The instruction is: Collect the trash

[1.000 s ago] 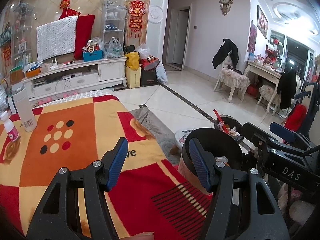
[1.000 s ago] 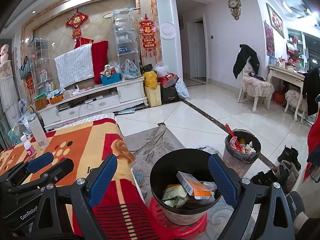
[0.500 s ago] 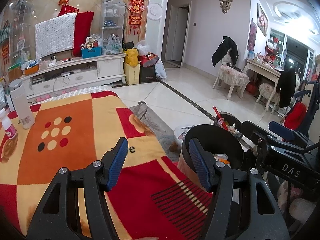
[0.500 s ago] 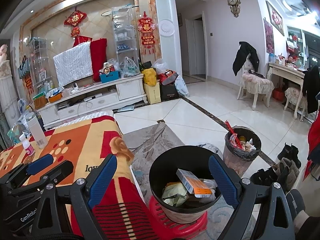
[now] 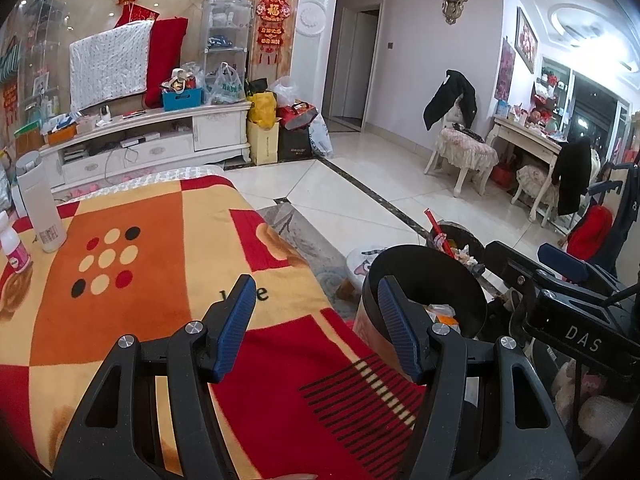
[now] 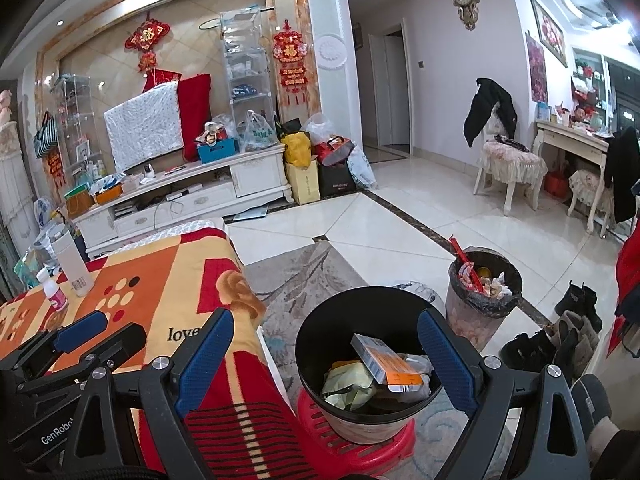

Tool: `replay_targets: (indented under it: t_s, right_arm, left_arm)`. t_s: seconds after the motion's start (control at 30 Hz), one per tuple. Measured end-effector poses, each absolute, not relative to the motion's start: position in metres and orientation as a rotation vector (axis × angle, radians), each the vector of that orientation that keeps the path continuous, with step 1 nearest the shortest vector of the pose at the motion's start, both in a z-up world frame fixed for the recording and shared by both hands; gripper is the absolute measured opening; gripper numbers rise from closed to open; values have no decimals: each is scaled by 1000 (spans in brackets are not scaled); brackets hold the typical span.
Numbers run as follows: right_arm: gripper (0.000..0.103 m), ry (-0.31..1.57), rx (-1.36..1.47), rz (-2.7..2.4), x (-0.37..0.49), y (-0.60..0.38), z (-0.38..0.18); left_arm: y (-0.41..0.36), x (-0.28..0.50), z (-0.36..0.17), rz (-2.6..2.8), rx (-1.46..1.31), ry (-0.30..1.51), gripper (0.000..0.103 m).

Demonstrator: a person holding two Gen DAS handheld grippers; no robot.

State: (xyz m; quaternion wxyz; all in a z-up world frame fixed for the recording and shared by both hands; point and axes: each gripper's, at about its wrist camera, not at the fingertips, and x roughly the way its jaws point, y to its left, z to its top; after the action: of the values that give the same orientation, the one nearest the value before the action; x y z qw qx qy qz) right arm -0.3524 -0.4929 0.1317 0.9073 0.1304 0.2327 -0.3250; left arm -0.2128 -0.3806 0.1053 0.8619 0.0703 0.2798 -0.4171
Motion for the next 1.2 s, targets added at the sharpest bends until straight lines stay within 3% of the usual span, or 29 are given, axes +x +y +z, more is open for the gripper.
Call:
replay_targets:
  t_s: [1.2]
  right_arm:
    - [92, 518, 291, -676, -352, -499, 122]
  left_arm:
    - [-390, -211, 95, -907, 164, 628, 63]
